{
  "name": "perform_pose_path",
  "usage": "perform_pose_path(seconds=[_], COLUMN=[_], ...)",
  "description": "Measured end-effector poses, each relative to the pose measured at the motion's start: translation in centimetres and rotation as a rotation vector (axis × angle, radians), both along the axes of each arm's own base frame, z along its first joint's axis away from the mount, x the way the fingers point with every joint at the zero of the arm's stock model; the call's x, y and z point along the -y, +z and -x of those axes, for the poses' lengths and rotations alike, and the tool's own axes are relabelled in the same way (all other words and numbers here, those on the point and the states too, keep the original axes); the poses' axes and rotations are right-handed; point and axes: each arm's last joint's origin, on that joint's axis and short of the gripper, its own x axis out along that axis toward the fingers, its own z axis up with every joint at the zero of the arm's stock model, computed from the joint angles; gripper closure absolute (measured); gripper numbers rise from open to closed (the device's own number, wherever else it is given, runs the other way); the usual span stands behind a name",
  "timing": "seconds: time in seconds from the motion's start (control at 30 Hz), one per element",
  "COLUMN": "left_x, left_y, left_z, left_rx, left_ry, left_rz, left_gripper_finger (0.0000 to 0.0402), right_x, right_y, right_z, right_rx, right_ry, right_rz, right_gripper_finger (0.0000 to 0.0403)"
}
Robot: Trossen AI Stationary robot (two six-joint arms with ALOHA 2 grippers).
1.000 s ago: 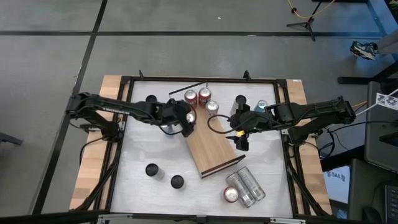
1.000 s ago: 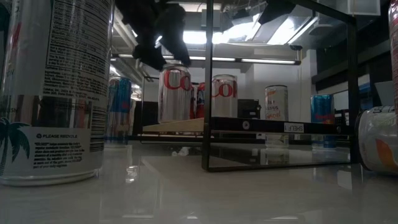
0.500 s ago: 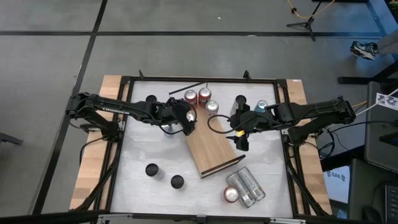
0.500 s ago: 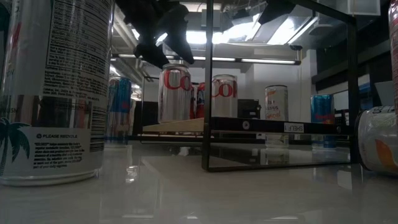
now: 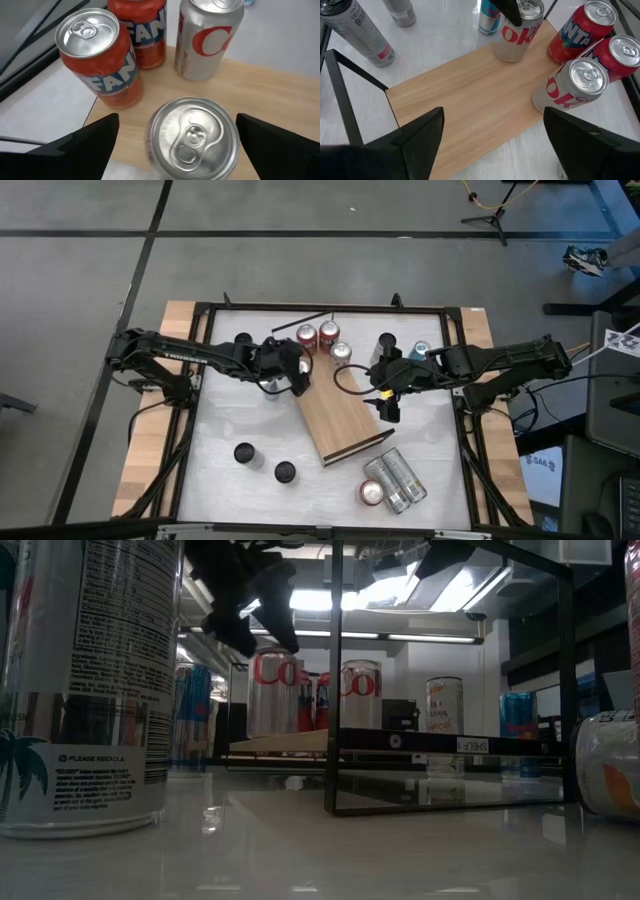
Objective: Place canned beverage on shelf
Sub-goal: Align the white soda can with the other white soda can
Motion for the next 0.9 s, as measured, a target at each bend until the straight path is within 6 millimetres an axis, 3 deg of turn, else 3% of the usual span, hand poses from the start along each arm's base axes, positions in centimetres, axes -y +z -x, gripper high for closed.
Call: perform_pose_path(seconds=[0.5,0.9], left_x=[0.16,0.14], left_y=[-0.60,-0.49], left_z=[-0.30,-0.52], left_rx=[-0.025,-0.037], left_ry=[-0.043,-0.146], left_rz=[0.047,0.041], left_gripper_finger=[0.0015,0.0128], right_x=[-0.01,-0.01], right_y=[0.00,0.00], right_z=[0.00,0.00], right_rx=[0.000,0.000], right_ry=[0.001,0.001], right_rz=[0.000,0.000], right_gripper_finger=[0.0065,0.0065])
